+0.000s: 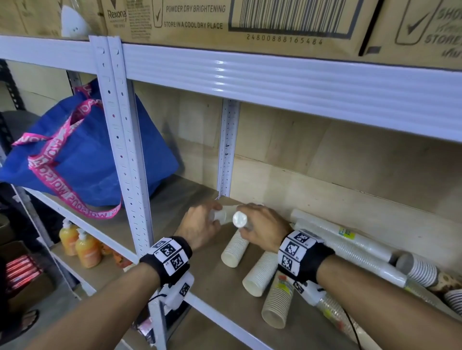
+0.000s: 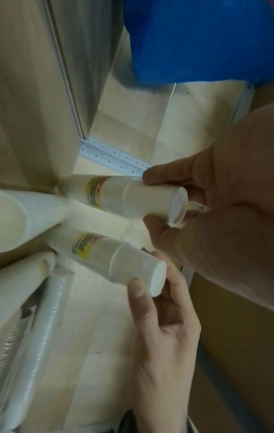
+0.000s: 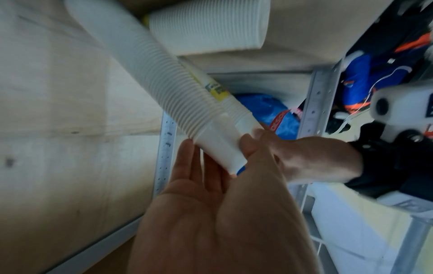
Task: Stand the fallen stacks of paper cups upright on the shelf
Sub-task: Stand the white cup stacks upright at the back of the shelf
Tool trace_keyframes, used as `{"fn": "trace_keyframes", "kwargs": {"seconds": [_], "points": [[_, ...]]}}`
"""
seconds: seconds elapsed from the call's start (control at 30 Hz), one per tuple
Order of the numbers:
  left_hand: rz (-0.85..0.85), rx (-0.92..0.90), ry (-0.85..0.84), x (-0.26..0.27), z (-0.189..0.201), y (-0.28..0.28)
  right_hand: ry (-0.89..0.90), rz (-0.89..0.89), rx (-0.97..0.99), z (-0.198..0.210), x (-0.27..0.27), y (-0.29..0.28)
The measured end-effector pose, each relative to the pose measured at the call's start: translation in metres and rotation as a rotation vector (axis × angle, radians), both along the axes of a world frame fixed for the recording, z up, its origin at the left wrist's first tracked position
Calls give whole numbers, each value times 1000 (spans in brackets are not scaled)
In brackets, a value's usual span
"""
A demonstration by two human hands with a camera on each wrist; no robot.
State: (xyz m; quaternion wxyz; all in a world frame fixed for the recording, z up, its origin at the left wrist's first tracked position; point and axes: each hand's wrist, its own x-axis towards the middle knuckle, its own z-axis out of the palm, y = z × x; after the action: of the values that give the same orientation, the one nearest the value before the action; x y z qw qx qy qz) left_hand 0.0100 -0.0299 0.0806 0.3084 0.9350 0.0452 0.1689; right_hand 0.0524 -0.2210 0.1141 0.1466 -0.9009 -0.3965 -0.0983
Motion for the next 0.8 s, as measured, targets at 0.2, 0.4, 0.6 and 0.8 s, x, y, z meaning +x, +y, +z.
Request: {"fn": "trace_keyframes", "kwargs": {"seconds": [0.2,0.4,0.6,0.8], "points": [[-32,-78,-108,15,40,-14,3,-145,270,45,16,-16],[-34,-24,-157,37,71,-16,-11,-161,460,78,21,-21],[-23,53,-139,60,103,-12,-9,-171,486,93,40,-3],[-5,48,-104,83,123,-4,79,-219,524,87,74,21]]}}
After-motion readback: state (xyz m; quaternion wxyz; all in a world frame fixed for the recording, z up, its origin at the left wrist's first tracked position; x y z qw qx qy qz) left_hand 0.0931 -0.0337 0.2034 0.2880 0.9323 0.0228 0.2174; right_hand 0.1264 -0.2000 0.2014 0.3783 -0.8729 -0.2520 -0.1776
